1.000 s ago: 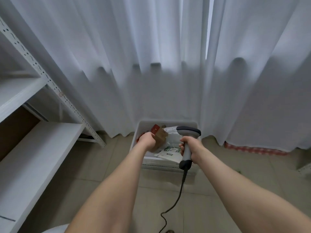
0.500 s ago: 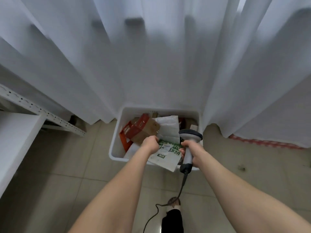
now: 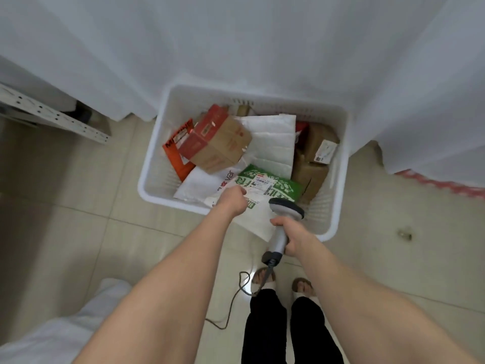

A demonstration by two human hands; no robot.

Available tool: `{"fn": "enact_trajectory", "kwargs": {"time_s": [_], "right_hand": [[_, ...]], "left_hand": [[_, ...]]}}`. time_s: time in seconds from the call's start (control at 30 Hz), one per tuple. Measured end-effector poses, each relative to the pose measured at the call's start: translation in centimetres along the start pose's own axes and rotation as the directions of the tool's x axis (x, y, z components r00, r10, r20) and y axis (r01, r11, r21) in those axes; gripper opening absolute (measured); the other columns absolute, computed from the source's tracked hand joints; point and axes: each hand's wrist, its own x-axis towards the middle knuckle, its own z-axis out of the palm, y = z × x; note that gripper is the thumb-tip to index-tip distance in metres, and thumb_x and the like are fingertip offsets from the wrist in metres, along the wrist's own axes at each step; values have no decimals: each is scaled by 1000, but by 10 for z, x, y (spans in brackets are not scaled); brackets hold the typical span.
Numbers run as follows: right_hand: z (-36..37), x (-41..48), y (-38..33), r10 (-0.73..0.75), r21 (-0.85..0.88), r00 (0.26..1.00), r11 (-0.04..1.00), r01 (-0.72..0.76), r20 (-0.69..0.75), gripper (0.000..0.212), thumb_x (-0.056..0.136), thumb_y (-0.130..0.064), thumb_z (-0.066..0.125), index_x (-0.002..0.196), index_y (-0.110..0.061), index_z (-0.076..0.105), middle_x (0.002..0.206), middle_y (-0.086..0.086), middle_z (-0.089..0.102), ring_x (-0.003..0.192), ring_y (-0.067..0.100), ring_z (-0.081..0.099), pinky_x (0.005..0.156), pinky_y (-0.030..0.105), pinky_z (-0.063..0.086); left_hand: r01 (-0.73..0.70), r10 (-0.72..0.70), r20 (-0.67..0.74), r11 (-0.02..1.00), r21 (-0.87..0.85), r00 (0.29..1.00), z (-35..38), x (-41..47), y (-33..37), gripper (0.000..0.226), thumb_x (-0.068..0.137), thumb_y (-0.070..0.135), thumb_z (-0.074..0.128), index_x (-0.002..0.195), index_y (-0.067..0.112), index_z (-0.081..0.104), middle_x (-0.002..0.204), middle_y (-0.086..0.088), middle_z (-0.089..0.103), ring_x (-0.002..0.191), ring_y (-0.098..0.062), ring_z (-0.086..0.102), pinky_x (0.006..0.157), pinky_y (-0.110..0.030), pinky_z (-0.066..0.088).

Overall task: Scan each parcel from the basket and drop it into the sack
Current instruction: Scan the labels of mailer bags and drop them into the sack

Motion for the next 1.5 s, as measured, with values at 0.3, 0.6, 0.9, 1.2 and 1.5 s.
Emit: {"fn": "enact_trajectory", "kwargs": {"time_s": [0.3, 0.6, 0.9, 1.2, 1.5], "right_hand": [[6, 10, 2, -3, 4, 999, 1000, 3, -51, 26, 85, 1, 63, 107, -2, 49, 83, 13, 52, 65, 24, 50, 52, 32, 45], [-3, -112, -48, -237, -59, 970, 970, 234, -58, 44, 84, 2, 63, 127, 3, 51, 84, 14, 58, 63, 24, 54, 54, 33, 48], [-4, -316, -96, -401, -24, 905, 913, 408, 139, 21, 86, 3, 63, 105, -5, 67, 85, 12, 65, 60, 22, 57, 48, 27, 50], [-8, -477, -104, -560, 15, 696, 784, 621, 449, 22, 85, 9, 62, 102, -2, 70, 96, 9, 72, 74, 23, 68, 63, 34, 54], [9, -536, -80, -618, 36, 610, 716, 697, 496, 25, 85, 3, 64, 103, -13, 70, 109, 13, 63, 94, 33, 56, 68, 40, 51]], "left_hand": [[52, -52, -18, 999, -9, 998, 1, 12, -16, 44, 96, 5, 41, 140, 9, 44, 147, -12, 42, 133, -28, 41, 109, -34, 35], [130, -138, -128, 989, -64, 982, -66, -64, 3, 40, 98, 22, 41, 137, 15, 48, 140, -10, 48, 124, -30, 48, 102, -41, 42], [166, -212, -262, 968, -187, 941, -177, -198, 43, 61, 98, 48, 34, 135, 2, 45, 138, -19, 50, 123, -36, 50, 101, -39, 41], [-18, -307, -301, 673, -739, 903, -279, -345, 60, 63, 85, 30, 71, 130, -4, 42, 133, -19, 50, 113, -35, 56, 86, -37, 46], [-381, -85, -492, 525, -761, 867, -323, -467, 53, 36, 88, -3, 60, 123, 0, 54, 99, -13, 65, 76, -25, 63, 65, -37, 54]]}}
